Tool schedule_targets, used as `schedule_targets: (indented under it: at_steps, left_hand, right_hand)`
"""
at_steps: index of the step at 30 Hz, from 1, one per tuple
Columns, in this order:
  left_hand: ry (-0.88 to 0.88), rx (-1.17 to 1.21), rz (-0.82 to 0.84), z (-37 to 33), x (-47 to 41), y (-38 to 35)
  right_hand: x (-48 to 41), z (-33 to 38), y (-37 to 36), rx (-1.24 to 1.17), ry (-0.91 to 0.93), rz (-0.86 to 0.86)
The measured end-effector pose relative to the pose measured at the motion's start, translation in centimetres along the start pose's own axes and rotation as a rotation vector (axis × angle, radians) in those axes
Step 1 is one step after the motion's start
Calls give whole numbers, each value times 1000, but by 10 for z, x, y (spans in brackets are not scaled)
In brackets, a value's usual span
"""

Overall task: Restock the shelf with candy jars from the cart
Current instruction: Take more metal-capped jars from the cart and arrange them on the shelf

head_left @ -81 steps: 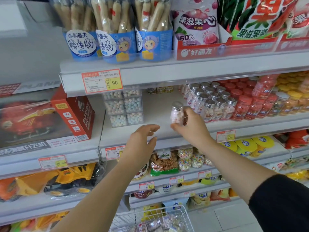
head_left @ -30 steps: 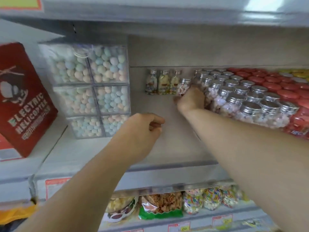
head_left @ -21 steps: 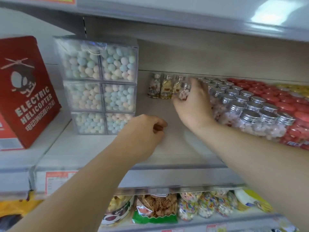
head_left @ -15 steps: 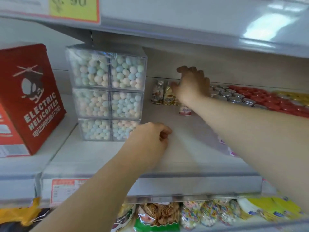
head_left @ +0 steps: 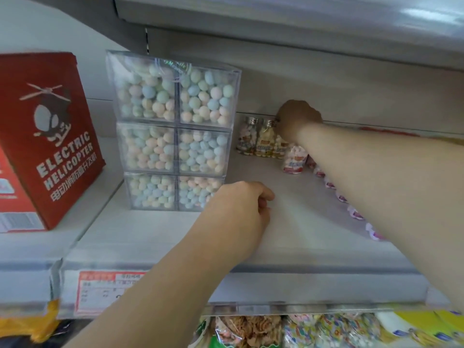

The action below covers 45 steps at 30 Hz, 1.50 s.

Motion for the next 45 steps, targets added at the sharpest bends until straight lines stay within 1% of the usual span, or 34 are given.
schedule_targets:
  at_steps: [10, 12, 14, 17, 19, 20, 22, 26, 34, 38, 40, 42, 43, 45]
  left_hand:
    - [9, -9, -11, 1, 0, -3]
    - [8, -5, -13, 1, 0, -3]
    - [9, 6, -10, 1, 0, -3]
    - [10, 8, -5, 2, 2, -3]
    - [5, 6, -7, 1, 1, -2]
    - [5, 3, -9, 0, 1, -2]
    - [12, -3, -11, 0, 2, -1]
    - [5, -12, -18, -2, 2, 0]
    - [-13, -6, -36, -2, 3, 1]
    - [-13, 6, -35, -1, 2, -1]
    - [-5, 18, -36, 0, 1, -1]
    - [0, 15, -38, 1, 0, -1]
    - [-1, 13, -38, 1, 0, -1]
    - [2, 14, -38, 1, -1, -1]
  right_hand:
    - [-3, 23, -4, -46, 128, -27]
    - [1, 23, -1, -13, 123, -29]
    - [9, 27, 6, 72, 143, -56]
    - [26, 57, 12, 114, 310, -113]
    - [32, 77, 2, 113, 399, -83]
    - [33, 84, -5, 119, 410, -60]
    - [32, 89, -16, 124, 386, -35]
    - [29, 86, -13, 68, 344, -97]
    - [21, 83, -12, -81, 387, -42]
    - [28, 74, 1, -107, 403, -76]
    - [32, 57, 20, -121, 347, -102]
    - [37, 35, 38, -69, 271, -106]
    - [40, 25, 44, -18, 227, -81]
    - [46, 7, 43, 86, 134, 36]
Point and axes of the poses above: each hand's wrist, its own x-axis away from the middle knuckle, its own y-axis out of the back of the hand, z = x × y, the point moved 10 cm from there along -x, towards the middle knuckle, and after that the axes turned 12 degrees about -x, right-handed, at the moved point
